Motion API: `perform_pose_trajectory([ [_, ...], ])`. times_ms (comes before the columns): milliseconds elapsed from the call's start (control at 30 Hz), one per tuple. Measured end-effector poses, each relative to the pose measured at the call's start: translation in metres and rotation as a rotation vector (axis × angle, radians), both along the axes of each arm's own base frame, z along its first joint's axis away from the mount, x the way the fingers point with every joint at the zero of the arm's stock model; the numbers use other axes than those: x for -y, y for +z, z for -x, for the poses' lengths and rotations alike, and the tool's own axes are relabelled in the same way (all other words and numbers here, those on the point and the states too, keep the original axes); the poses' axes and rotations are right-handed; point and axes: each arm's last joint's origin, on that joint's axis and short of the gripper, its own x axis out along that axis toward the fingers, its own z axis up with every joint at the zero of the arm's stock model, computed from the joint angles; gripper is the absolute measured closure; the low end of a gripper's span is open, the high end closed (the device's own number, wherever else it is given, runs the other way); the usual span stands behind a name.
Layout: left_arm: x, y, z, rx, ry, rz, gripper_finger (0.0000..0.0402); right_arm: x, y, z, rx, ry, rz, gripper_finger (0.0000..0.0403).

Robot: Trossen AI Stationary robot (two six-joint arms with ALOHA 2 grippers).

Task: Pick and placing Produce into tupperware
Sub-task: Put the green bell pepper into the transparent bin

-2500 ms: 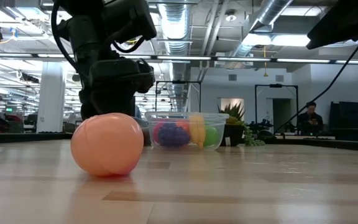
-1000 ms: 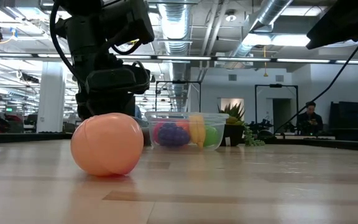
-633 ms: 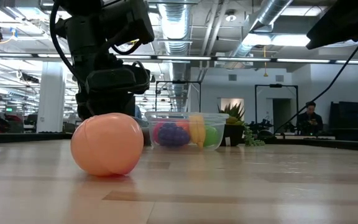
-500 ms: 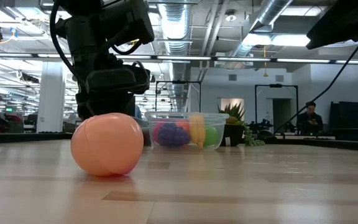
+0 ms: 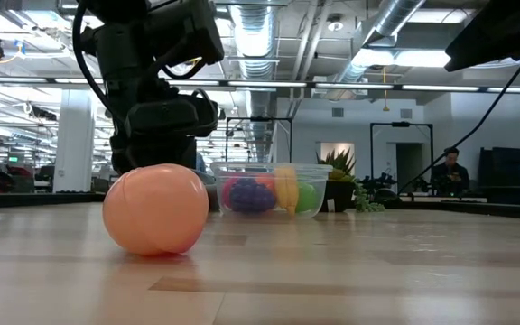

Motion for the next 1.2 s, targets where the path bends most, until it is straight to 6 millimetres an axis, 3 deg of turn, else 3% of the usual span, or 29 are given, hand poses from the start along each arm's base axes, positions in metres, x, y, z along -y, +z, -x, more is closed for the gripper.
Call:
perform_pose_trajectory([
  [400,-0.0005,-0.0002,0.0004,-0.003,0.005,-0.007,0.0163,0.0,0.0,0.0,0.0,0.0,0.0,0.0168],
  [1000,-0.0004,-0.0001,0.0,0.0,0.004,-0.004,0.0173,0.0,0.0,0.0,0.0,0.0,0.0,0.0168],
  [1200,-0.0003,0.0,0.0,0.0,0.007,0.001,0.0195,0.0,0.0,0.0,0.0,0.0,0.0,0.0168],
])
